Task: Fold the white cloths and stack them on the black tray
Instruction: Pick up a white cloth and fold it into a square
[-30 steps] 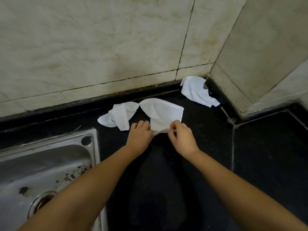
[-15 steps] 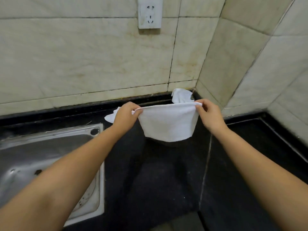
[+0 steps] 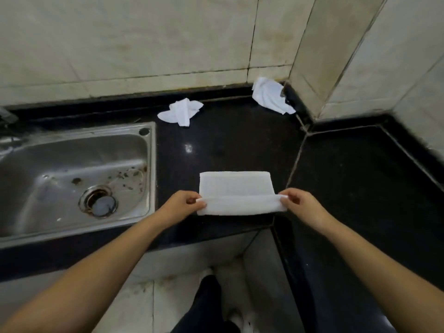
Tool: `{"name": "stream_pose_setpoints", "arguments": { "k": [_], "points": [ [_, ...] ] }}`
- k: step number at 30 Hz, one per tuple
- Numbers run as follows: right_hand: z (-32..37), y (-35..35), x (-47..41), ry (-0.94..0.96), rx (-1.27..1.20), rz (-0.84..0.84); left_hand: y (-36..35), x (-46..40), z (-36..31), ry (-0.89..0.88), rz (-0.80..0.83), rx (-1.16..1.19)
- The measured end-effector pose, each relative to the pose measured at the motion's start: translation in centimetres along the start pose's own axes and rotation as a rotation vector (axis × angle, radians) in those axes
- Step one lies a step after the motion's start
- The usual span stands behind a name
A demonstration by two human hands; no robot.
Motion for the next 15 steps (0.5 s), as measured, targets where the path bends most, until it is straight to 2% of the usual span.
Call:
{"name": "stream_pose_setpoints", "arguments": {
  "k": [3,10,13,15],
  "points": [
    [-1.4,-0.8,-0.3,-0.065,-0.017,-0.003,-0.8,-0.5,1.8,0.067,-0.042,0.007],
    [-1.3,0.5,-7.0,-0.157,0.079,-0.195,2.7,-6.0,0.5,0.088,-0.288,-0.073],
    [-2.0,0.1,-9.3,-0.215,0.174,-0.211,3.1,-8.1,0.0,0.113,-0.365,-0.230],
    [-2.6,-0.4,-10.2,-0.238,0.331,-0.184,2.9,-8.6,0.2,0.150,-0.412,-0.350]
  ]
}}
Point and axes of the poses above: each hand's wrist, its own x-axis away from the middle knuckle, its own y-axis out of the back of the hand, z = x × y, the point moved 10 cm from there along -x, towards the middle knuckle, and after that the axes turned 7 degrees about y, right-handed, at the moved point
